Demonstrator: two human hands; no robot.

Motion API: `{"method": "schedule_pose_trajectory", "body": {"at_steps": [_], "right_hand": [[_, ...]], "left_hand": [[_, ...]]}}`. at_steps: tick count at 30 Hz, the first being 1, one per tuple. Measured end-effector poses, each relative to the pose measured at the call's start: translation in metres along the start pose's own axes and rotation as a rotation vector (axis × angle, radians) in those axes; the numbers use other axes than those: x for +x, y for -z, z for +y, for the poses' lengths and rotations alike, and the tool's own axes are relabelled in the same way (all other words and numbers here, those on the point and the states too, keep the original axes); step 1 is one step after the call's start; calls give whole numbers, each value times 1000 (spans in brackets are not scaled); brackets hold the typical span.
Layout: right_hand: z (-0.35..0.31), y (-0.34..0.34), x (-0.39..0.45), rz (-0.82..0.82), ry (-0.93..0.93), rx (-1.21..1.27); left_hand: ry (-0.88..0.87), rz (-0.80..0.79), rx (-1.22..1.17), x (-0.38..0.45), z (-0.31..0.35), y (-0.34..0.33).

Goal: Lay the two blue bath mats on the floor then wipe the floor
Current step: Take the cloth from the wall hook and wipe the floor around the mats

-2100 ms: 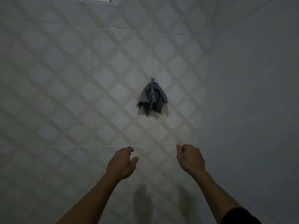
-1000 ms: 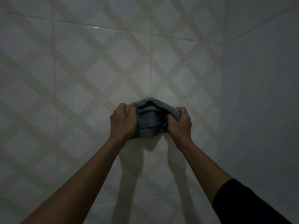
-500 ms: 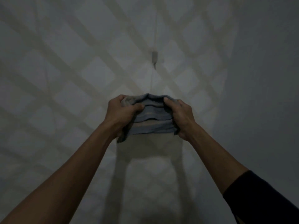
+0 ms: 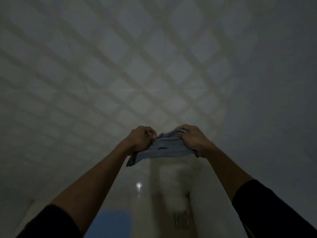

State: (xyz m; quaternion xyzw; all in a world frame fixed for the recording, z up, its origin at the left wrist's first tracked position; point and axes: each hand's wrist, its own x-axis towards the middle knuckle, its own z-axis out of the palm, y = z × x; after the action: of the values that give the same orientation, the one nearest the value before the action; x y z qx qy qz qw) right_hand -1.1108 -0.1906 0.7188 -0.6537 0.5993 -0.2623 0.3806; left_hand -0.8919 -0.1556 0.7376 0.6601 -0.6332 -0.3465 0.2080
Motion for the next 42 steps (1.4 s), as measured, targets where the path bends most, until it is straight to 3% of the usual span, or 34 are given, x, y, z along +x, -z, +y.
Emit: {"method": "schedule_pose_trajectory", "body": {"at_steps": [4,9,13,16,20,29,37,42], "right_hand": [[73,-35,-37,-98,-70,22],[141,-79,-87,-338,-172,1],[181,-128,-104,-488,-150,-424],[213,-172,-116,-546,-208,-525],[260,-231,-130,-449,-228,-445],[376,-377,-98,-367,-174,-642],[539,-512,-31,-256,-64,-781],[633,-583,16,-200,10,-823]], "left_hand": [[189,-152,-56,-32,-37,-71],[279,-248,96,-59,-94,-155],[273,-326,469,-77,-140,-205],[257,-354,583,-82,-179,-232],[245,-383,504,-79,-243,-262],[216,-273,584,-43,-407,-348],[181,-225,732,34,-570,-479],[160,-78,718,86,-669,-556]]}}
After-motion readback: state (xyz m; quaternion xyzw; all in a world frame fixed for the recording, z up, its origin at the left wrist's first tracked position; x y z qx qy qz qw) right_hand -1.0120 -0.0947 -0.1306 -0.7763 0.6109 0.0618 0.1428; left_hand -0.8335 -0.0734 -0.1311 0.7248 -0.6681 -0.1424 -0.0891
